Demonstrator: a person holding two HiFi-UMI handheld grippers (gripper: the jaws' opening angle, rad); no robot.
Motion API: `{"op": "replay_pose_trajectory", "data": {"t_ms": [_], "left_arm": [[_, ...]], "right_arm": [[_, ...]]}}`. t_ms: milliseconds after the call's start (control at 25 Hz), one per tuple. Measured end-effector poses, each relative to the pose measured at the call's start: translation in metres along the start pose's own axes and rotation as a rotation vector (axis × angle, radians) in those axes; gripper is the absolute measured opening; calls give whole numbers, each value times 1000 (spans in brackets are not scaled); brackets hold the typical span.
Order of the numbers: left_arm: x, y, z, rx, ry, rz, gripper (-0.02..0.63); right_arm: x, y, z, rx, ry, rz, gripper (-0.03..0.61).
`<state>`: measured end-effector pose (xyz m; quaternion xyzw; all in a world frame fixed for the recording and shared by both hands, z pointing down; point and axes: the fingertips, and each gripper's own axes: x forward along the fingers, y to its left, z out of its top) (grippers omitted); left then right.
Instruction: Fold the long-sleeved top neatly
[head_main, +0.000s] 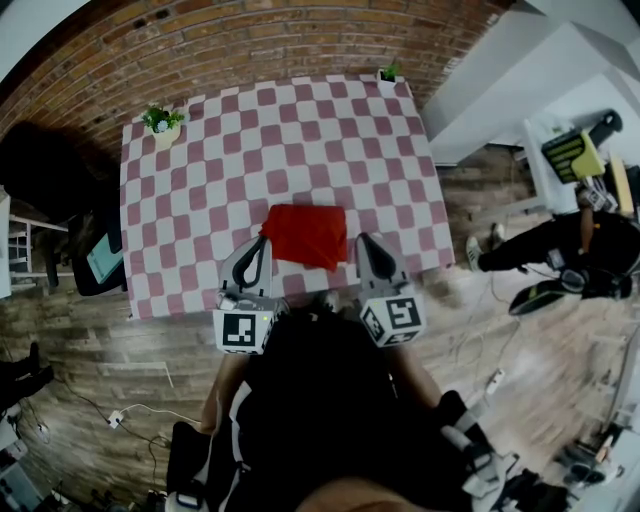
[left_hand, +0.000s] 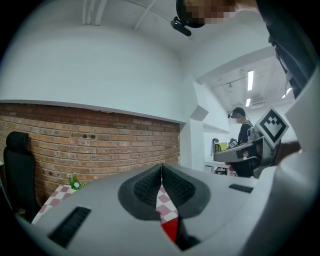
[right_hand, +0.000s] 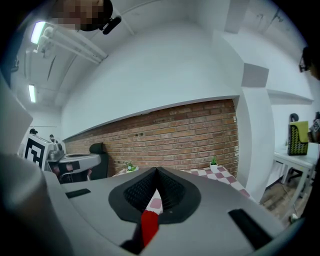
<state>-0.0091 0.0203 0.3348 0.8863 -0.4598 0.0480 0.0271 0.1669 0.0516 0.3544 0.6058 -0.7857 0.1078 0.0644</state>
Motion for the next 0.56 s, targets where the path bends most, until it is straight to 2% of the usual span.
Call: {"op": "replay_pose_trajectory", "data": {"t_ms": [560], "left_arm": [[2, -8, 2, 13, -1, -14, 8]], "right_arm": [[-5, -3, 7, 3, -27, -12, 9]]}}
